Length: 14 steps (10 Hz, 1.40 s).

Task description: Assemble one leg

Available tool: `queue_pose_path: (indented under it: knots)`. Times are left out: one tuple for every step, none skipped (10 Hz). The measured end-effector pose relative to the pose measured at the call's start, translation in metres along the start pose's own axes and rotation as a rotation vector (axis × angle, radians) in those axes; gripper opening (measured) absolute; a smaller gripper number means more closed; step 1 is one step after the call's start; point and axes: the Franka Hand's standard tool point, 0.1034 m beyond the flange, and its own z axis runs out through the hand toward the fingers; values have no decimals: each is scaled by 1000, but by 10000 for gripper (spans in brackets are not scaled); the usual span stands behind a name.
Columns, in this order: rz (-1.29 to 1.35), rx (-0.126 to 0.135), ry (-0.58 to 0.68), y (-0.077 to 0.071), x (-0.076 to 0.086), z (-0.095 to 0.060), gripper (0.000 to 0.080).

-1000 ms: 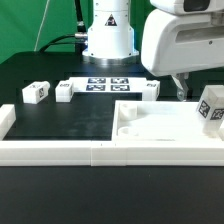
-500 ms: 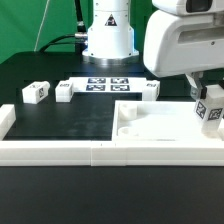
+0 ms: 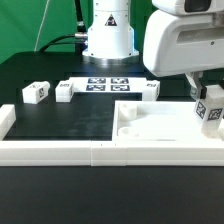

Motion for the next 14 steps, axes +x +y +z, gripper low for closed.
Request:
queue_pose_path:
  knots:
    - [51, -1, 27, 0, -2, 0, 290]
    - [186, 4, 51, -2, -3, 0, 291]
    - [296, 9, 66, -5, -4, 1, 291]
    - [398, 10, 73, -4, -4, 0, 291]
    - [526, 11, 75, -3, -4, 0, 291]
    - [589, 13, 75, -3, -4, 0, 291]
    - [719, 20, 73, -2, -5, 1, 291]
    - [876, 29, 71, -1, -5, 1, 291]
    - [973, 34, 69, 0, -5, 1, 291]
    - [1093, 40, 66, 1, -5, 1, 291]
    - [1183, 47, 63, 1, -5, 1, 291]
    - [1276, 51, 61, 1, -6, 1, 291]
    - [1385, 55, 59, 0, -5, 1, 291]
    - [1468, 53, 60, -2, -5, 1, 291]
